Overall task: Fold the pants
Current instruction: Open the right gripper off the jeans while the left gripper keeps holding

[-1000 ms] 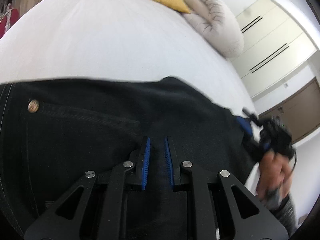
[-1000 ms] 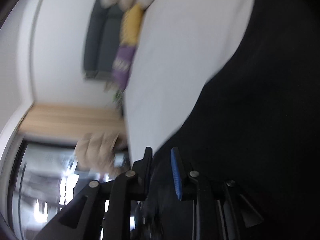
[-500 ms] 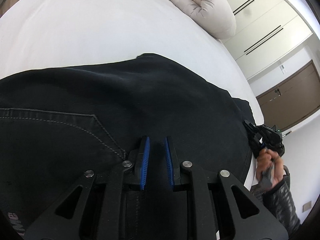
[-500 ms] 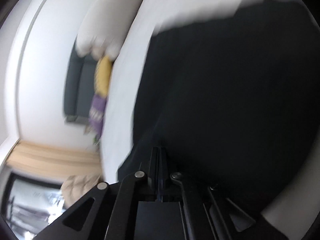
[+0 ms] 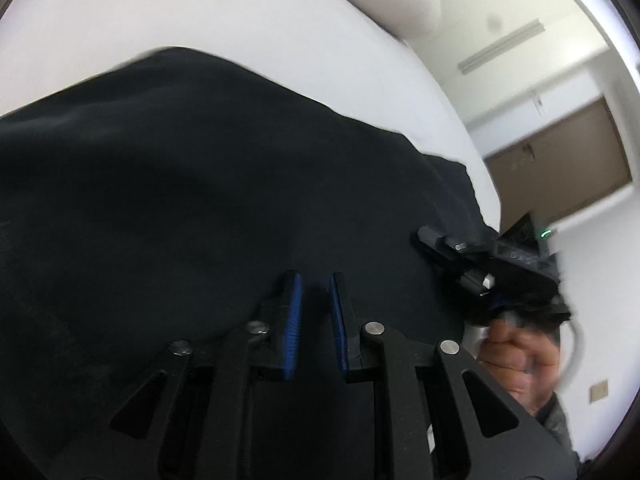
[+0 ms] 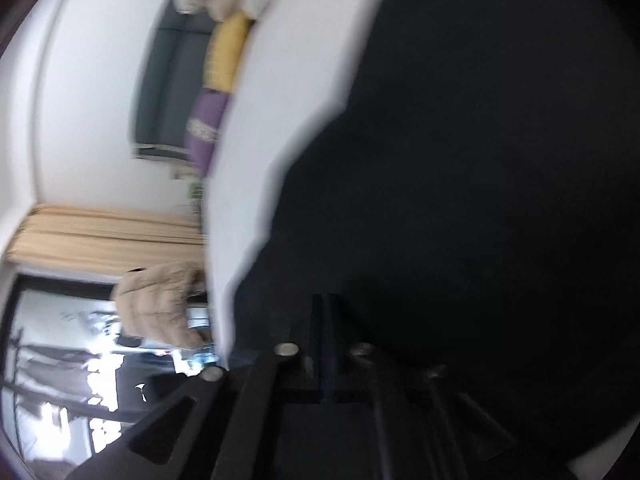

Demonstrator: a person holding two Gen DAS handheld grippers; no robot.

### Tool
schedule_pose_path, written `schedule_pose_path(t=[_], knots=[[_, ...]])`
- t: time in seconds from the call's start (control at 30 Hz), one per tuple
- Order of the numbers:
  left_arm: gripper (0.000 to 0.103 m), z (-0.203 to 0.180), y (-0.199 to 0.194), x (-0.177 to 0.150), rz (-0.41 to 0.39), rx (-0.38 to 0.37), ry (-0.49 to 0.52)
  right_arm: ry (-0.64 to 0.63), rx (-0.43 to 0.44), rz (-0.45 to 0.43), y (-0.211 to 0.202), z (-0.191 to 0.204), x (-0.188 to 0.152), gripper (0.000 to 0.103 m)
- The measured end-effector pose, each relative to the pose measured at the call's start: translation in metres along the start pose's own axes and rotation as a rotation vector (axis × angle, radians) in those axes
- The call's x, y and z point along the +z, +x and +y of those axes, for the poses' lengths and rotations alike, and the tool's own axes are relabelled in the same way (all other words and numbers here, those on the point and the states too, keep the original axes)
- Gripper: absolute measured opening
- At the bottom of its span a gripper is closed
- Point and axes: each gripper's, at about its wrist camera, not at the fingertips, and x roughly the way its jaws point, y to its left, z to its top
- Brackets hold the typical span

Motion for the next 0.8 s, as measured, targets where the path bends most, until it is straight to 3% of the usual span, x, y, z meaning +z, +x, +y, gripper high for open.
schedule_pose_path(t=[0.07,0.2,0.3,0.43,0.5,0.53,0.57,0.63,0.7,0.8], knots=[[0.010,0.013,-0.015,-0.001,-0.016,0.029,-0.012,-0.002,0.039,-0.050,-0.009,-0.004,0.002,0.000],[0.008,0.050,-0.047,-0.016,-0.074,0.026,-0.108,0.032,-0.036,-0.174,-0.029,-0.009,0.026,0.000],[0.006,0.070,-0.073,-0.034,-0.110,0.019,-0.144,0.062,-0.063,-0.261,-0.059,-0.028,0.040,0.000],[0.006,0.095,-0.106,-0.056,-0.171,0.038,-0.203,0.050,-0.163,-0.340,-0.106,-0.036,0.047,0.001],[0.006,0.104,-0.127,-0.065,-0.203,0.086,-0.212,0.034,-0.161,-0.391,-0.147,-0.041,0.039,0.021],[0.006,0.104,-0.137,-0.071,-0.217,0.116,-0.210,0.015,-0.137,-0.420,-0.155,-0.029,0.037,0.052],[0.006,0.106,-0.146,-0.078,-0.233,0.131,-0.210,0.000,-0.113,-0.459,-0.174,-0.024,0.028,0.076],[0.006,0.100,-0.158,-0.078,-0.272,0.131,-0.206,-0.009,-0.087,-0.543,-0.203,-0.017,0.013,0.085],[0.006,0.088,-0.161,-0.072,-0.302,0.097,-0.185,0.002,-0.047,-0.558,-0.216,-0.019,0.003,0.085],[0.006,0.070,-0.144,-0.059,-0.270,0.049,-0.151,0.103,-0.040,-0.520,-0.222,-0.042,0.006,0.074]])
